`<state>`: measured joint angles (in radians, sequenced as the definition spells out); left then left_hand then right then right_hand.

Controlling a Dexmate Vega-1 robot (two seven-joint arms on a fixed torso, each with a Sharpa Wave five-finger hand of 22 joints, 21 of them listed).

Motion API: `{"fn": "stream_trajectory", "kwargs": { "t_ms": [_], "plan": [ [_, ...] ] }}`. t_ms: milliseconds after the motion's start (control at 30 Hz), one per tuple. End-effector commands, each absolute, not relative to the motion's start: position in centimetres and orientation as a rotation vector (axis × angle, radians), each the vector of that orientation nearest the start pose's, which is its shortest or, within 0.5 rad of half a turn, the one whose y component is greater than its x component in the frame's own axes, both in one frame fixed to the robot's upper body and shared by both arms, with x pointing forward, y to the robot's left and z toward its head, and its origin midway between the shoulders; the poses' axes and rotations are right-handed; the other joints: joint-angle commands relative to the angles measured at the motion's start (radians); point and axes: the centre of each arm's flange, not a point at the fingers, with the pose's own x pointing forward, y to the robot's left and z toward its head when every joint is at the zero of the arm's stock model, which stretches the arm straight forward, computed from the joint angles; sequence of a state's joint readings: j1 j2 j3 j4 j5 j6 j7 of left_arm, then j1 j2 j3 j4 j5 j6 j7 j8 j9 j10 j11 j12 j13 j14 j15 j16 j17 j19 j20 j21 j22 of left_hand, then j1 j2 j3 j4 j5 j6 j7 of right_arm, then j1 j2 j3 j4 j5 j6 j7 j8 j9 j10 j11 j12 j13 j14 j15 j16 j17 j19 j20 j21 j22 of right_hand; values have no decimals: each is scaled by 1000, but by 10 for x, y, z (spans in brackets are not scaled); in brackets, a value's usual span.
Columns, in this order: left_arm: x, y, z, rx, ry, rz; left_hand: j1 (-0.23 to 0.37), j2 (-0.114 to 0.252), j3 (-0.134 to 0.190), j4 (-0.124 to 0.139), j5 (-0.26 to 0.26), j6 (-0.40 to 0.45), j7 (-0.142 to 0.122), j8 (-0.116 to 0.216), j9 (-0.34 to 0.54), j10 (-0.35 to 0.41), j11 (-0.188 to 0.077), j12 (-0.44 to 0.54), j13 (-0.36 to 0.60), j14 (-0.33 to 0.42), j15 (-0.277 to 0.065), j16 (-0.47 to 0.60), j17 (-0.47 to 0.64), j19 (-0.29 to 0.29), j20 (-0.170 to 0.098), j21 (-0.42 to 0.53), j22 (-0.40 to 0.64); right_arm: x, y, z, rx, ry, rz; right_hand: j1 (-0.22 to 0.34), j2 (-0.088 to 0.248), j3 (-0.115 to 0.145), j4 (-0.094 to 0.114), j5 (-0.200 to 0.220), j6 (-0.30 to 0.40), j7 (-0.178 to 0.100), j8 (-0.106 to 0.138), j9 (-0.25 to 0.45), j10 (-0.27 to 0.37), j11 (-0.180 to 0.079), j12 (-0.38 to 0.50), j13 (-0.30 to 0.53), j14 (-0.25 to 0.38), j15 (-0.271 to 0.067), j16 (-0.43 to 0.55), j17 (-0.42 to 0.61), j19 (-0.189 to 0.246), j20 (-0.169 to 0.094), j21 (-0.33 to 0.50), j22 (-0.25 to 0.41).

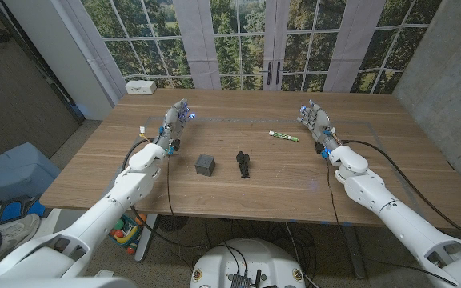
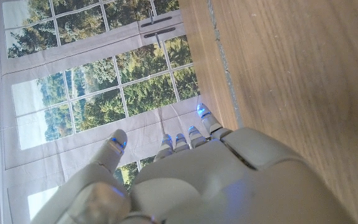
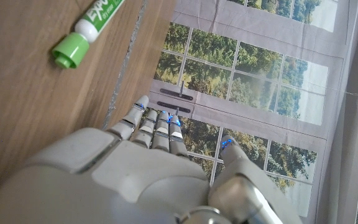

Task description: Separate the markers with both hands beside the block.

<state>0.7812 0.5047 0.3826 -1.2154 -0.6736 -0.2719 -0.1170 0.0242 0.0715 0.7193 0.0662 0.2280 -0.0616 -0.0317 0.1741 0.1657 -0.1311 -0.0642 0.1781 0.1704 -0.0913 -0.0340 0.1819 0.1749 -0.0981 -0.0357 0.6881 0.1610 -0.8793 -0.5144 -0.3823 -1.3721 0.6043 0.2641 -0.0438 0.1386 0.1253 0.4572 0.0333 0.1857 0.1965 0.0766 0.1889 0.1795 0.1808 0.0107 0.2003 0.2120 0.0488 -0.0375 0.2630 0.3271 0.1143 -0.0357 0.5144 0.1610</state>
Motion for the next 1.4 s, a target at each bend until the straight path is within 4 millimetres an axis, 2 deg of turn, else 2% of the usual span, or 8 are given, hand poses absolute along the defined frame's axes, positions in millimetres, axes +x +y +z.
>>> {"fn": "stream_trajectory", "kwargs": {
  "t_ms": [33,433,600,733,800,900,1033,1400],
  "plan": [
    [681,294,-15,15,-546,-309,1,63,6,1,3,-8,-2,3,4,-9,0,7,1,-6,-22,6,4,-9,-31,2,4,637,-268,-41,5,-578,161,6,33,6,-1,6,8,-2,5,3,8,2,4,1,11,-2,4,2,9,-24,1,2],
    [681,286,9,159,-591,-273,6,60,6,-7,3,8,-11,8,4,11,-9,14,1,12,-26,10,0,6,-24,-7,5,639,-273,-34,3,-611,165,7,32,5,-3,6,9,-1,5,3,10,2,5,0,14,1,5,1,11,-23,-6,2],
    [678,281,19,233,-615,-248,12,53,6,-21,2,34,-18,14,4,44,5,22,1,44,-17,15,-2,29,-17,-13,5,639,-270,-27,0,-647,185,10,29,5,-7,5,11,0,6,3,14,2,6,0,19,8,7,0,15,-19,-9,2],
    [673,275,27,299,-633,-227,20,42,6,-44,-1,75,-30,21,6,86,9,29,1,78,-7,17,-5,63,2,-19,7,634,-266,-22,-18,-673,185,36,23,13,-36,2,21,3,9,3,31,7,11,-1,42,37,11,-9,31,22,-19,4],
    [670,272,31,338,-642,-215,28,32,5,-68,-5,99,-42,22,6,111,17,31,2,100,4,15,-6,92,41,-21,8,632,-266,-19,-28,-688,180,50,18,15,-53,-3,35,6,14,4,44,7,15,-1,63,50,18,-13,51,54,-22,6],
    [665,267,39,409,-657,-196,32,27,5,-88,-11,131,-43,25,7,143,19,33,3,134,14,18,-5,122,76,-24,10,629,-266,-18,-39,-704,177,59,18,18,-64,-4,41,7,15,5,54,13,18,-1,79,52,24,-14,66,66,-22,7],
    [660,259,51,507,-671,-188,33,22,5,-108,-17,160,-46,26,8,178,22,37,4,171,25,21,-4,143,87,-29,12,626,-267,-20,-46,-706,167,68,17,21,-74,-5,48,5,17,5,59,15,19,-1,86,49,27,-15,82,73,-22,7],
    [653,233,75,727,-719,-194,34,20,6,-123,-23,200,-54,31,9,201,21,36,4,186,21,18,-3,161,92,-34,13,619,-273,-30,-33,-711,141,85,18,27,-94,-3,62,9,20,6,81,21,25,1,96,52,32,-14,92,77,-28,9]
  ]
}}
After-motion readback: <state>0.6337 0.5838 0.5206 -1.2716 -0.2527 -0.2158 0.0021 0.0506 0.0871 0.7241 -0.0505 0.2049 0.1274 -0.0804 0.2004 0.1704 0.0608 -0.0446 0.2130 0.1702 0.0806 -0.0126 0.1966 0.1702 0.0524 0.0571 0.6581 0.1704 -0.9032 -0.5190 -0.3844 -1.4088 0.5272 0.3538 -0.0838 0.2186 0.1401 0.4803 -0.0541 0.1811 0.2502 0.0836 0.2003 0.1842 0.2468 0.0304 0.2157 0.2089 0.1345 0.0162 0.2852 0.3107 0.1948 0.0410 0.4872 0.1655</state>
